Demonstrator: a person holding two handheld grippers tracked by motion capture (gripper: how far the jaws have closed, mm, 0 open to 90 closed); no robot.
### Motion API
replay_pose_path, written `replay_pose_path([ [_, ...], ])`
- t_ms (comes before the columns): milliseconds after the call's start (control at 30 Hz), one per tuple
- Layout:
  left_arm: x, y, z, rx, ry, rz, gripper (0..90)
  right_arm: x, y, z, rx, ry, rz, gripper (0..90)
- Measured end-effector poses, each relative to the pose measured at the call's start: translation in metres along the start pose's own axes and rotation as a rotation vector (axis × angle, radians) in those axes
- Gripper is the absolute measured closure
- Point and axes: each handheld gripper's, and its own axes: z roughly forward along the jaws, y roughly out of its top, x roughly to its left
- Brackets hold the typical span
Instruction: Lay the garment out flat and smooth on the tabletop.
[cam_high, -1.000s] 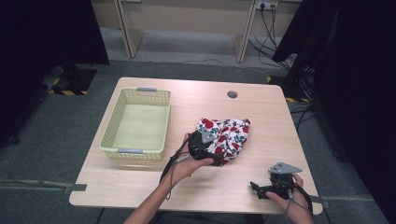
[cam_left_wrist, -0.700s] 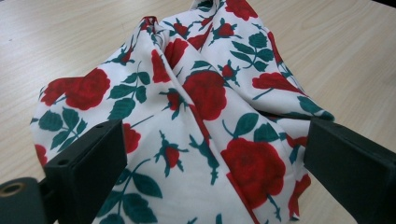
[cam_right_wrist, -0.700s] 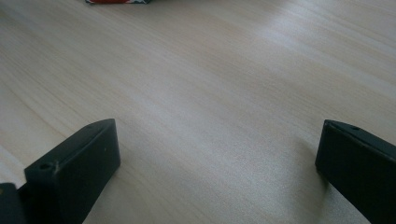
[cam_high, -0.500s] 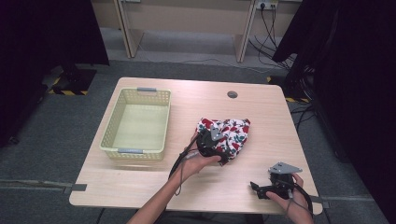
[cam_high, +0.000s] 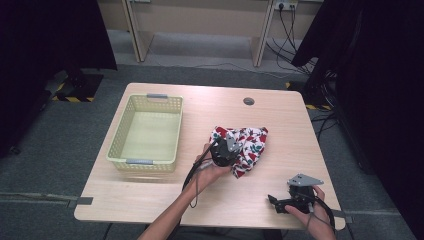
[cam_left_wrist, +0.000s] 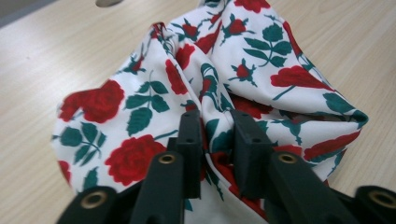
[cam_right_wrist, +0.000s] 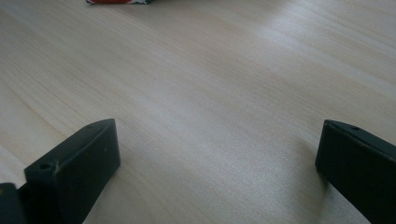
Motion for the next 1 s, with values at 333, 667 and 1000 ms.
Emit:
replay_pose_path([
  [333,0.020,0.007,-0.029,-0.030,0.068,0.020,78.7,0.000,0.000,0.000,0.000,0.001,-0.001,0.3],
  [667,0.041,-0.003,-0.045,-0.041,0.090,-0.034,78.5,0.000,0.000,0.000,0.000,0.001,-0.001,0.3],
  [1000,0.044,-0.006,-0.045,-0.040,0.084,-0.047,78.3,0.002,0.002,0.001,0.001,0.010,-0.006,0.4],
])
